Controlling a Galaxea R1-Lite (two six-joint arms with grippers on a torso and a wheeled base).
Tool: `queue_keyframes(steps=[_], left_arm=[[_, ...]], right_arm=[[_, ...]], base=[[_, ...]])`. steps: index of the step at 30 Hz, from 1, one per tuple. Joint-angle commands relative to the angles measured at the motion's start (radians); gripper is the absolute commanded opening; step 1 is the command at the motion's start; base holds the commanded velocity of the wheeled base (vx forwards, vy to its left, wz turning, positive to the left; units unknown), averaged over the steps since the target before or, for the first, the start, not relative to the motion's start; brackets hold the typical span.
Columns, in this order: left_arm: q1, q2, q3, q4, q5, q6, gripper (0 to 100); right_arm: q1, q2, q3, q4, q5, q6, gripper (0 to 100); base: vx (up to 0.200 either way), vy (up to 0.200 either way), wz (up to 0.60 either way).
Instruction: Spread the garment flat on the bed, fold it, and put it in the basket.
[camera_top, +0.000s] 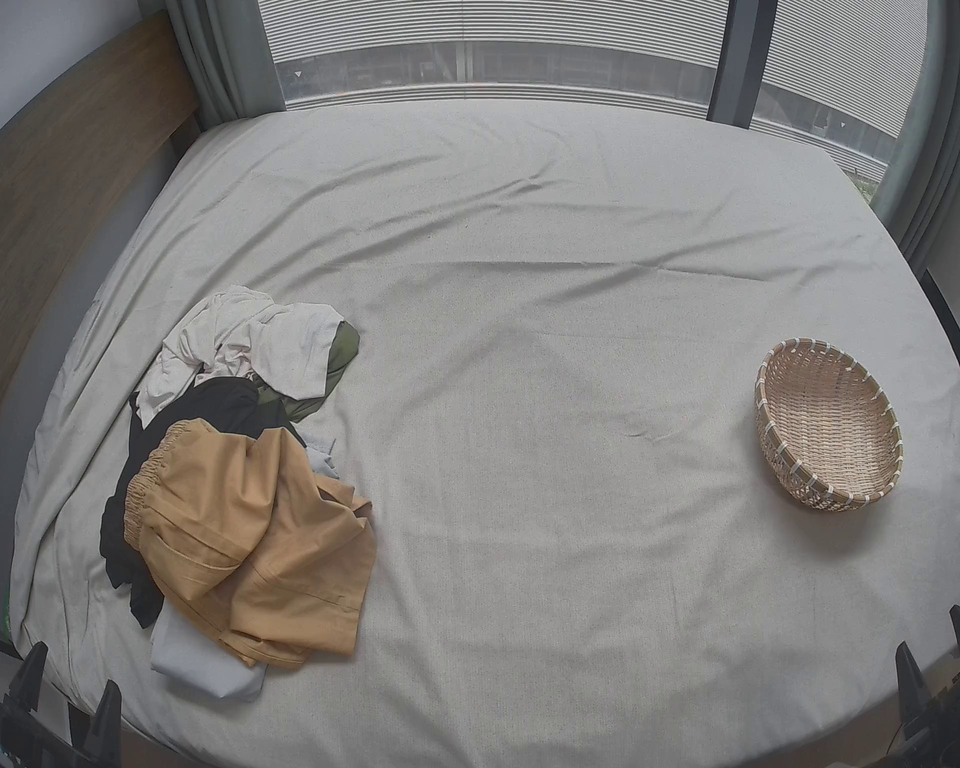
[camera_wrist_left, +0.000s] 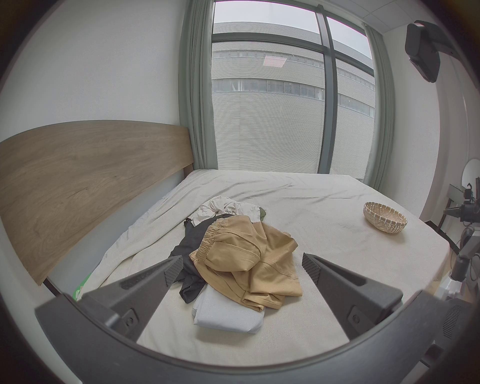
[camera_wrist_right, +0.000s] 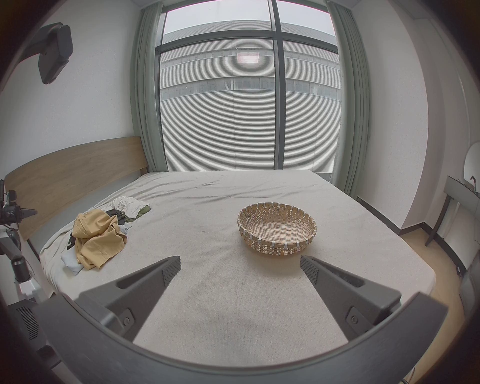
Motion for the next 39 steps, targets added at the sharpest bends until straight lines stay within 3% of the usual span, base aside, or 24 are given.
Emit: queue_keyframes(steps=[1, 19, 21, 23, 26, 28, 31, 32, 33, 34, 39], left_arm=[[0.0, -0.013, 0.018, 0.0, -0.002, 0.003, 100], [0.0, -0.016, 0.015, -0.01, -0.007, 0.022, 100], [-0.002, -0.013, -0.005, -0.015, -0.007, 0.019, 100], [-0.019, 0.065, -0.18, 0.002, -0.01, 0.016, 100], [-0.052, 0.142, -0.202, 0.01, -0.031, 0.011, 100], [-0.103, 0.234, -0.203, 0.008, -0.114, -0.07, 100], [-0.121, 0.288, -0.214, 0.002, -0.154, -0.152, 100], [-0.144, 0.378, -0.254, -0.006, -0.209, -0.291, 100], [-0.144, 0.384, -0.255, -0.006, -0.212, -0.3, 100], [-0.154, 0.436, -0.275, -0.013, -0.252, -0.376, 100], [-0.157, 0.559, -0.275, -0.041, -0.357, -0.449, 100]], right_arm=[[0.0, -0.013, 0.016, 0.0, 0.0, 0.0, 100], [0.0, -0.013, 0.016, 0.0, 0.0, 0.0, 100], [0.0, -0.013, 0.016, 0.0, 0.0, 0.0, 100], [0.0, -0.012, 0.016, 0.0, 0.0, 0.0, 100], [0.0, -0.012, 0.016, 0.0, 0.0, 0.0, 100], [0.0, -0.013, 0.016, 0.0, 0.0, 0.0, 100], [0.0, -0.012, 0.016, 0.0, 0.0, 0.0, 100], [0.0, -0.012, 0.016, 0.0, 0.0, 0.0, 100], [0.0, -0.012, 0.016, 0.0, 0.0, 0.0, 100], [0.0, -0.012, 0.016, 0.0, 0.0, 0.0, 100], [-0.001, -0.012, 0.016, 0.0, 0.0, 0.0, 100]], base=[[0.0, 0.0, 0.0], [0.0, 0.0, 0.0], [0.0, 0.0, 0.0], [0.0, 0.0, 0.0], [0.0, 0.0, 0.0], [0.0, 0.0, 0.0], [0.0, 0.0, 0.0], [0.0, 0.0, 0.0], [0.0, 0.0, 0.0], [0.0, 0.0, 0.0], [0.0, 0.0, 0.0]])
